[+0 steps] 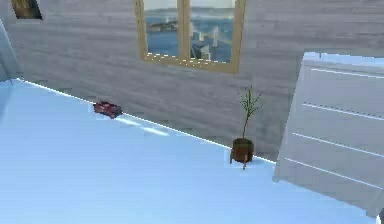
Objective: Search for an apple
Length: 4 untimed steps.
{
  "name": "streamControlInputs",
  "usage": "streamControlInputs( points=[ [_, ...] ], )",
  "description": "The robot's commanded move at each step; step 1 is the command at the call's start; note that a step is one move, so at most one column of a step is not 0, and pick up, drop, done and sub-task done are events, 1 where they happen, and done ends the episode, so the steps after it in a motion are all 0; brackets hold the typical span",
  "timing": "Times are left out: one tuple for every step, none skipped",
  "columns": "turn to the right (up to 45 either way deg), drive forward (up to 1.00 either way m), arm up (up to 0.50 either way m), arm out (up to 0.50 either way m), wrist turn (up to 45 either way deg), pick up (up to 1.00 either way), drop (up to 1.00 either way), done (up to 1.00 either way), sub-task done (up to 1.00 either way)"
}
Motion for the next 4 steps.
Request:
streamControlInputs(
  points=[
    [-45.0,0.00,0.00,0.00,0.0,0.00,0.00,0.00,0.00],
    [-30.0,0.00,0.00,0.00,0.0,0.00,0.00,0.00,0.00],
    [0.0,1.00,0.00,0.00,0.0,0.00,0.00,0.00,0.00],
    [0.0,1.00,0.00,0.00,0.0,0.00,0.00,0.00,0.00]
  ],
)
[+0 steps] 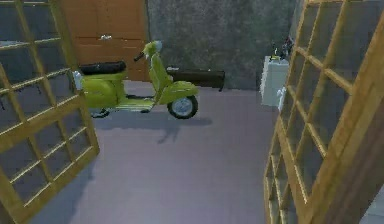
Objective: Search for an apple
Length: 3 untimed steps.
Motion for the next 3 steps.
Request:
streamControlInputs(
  points=[
    [-6.0,0.00,0.00,0.00,0.0,0.00,0.00,0.00,0.00],
    [0.0,0.30,0.00,0.00,0.0,0.00,0.00,0.00,0.00],
    [18.0,0.00,0.00,0.00,0.0,0.00,0.00,0.00,0.00]
  ],
)
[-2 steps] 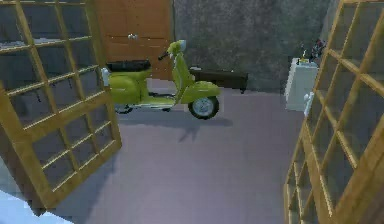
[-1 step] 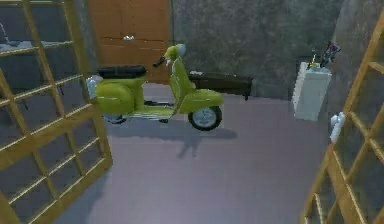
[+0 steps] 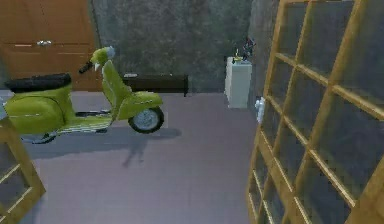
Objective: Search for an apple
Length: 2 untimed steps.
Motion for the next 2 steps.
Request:
streamControlInputs(
  points=[
    [0.0,1.00,0.00,0.00,0.0,0.00,0.00,0.00,0.00],
    [3.0,0.00,0.00,0.00,0.0,0.00,0.00,0.00,0.00]
  ],
)
